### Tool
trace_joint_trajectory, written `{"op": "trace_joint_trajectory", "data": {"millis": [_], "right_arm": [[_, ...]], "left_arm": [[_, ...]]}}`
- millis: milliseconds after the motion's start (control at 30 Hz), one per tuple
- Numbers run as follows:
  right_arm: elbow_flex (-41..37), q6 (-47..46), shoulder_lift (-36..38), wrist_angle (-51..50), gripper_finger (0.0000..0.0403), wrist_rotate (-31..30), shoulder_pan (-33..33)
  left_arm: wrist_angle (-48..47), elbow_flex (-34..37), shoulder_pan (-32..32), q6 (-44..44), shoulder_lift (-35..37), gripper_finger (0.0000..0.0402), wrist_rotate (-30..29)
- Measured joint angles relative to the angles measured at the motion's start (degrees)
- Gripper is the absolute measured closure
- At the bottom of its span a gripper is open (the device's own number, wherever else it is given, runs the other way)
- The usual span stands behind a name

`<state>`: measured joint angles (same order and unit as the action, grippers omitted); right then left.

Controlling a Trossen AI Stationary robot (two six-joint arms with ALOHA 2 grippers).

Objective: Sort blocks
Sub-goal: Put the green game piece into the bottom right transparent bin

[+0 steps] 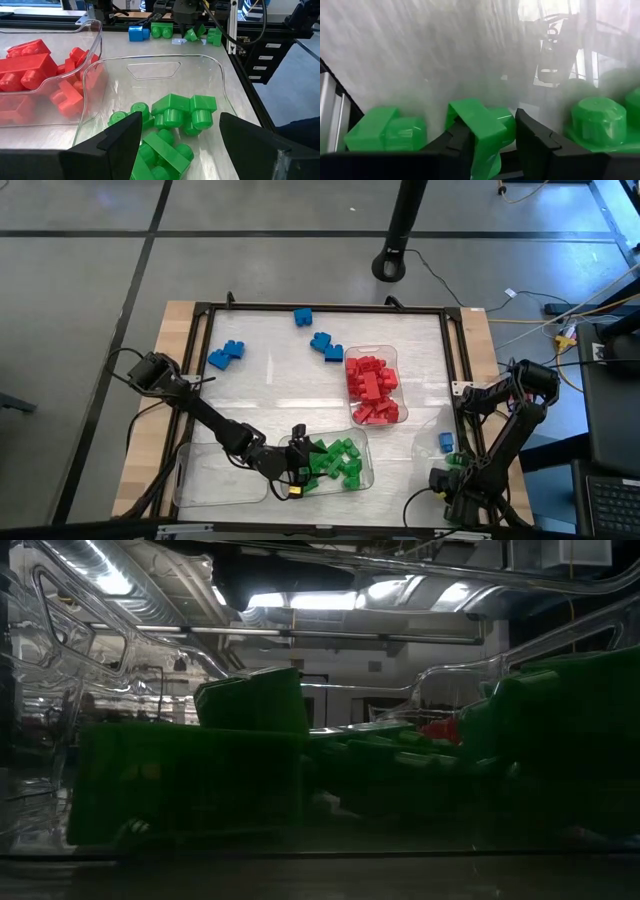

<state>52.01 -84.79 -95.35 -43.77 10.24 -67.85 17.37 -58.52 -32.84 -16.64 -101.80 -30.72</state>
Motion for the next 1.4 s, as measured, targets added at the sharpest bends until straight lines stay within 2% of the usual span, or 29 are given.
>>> {"op": "trace_joint_trajectory", "data": {"millis": [267,500,833,1000,1233,1400], "right_arm": [[0.42,2.51,-0.04,-0.50,0.0286,-0.24,0.00],[4.08,7.07,-0.39,-4.41,0.0296,-3.17,-0.11],[4.45,9.41,-0.23,-5.74,0.0393,-4.65,-0.07],[4.46,9.98,-0.22,-5.85,0.0379,-4.71,-0.06],[4.96,12.12,-0.15,-5.90,0.0393,-6.66,0.17],[9.14,18.02,-0.15,-7.58,0.0397,-6.88,2.95]], "left_arm": [[0.00,0.00,0.00,0.08,0.00,0.0147,0.00],[0.00,0.00,0.00,0.11,0.00,0.0147,0.00],[0.00,0.00,0.00,-0.07,0.00,0.0147,0.00],[0.00,0.00,0.00,-0.07,0.00,0.0147,0.00],[0.00,0.00,0.00,-0.07,0.00,0.0147,0.00],[0.00,0.00,0.00,-0.07,0.00,0.0147,0.00]]}}
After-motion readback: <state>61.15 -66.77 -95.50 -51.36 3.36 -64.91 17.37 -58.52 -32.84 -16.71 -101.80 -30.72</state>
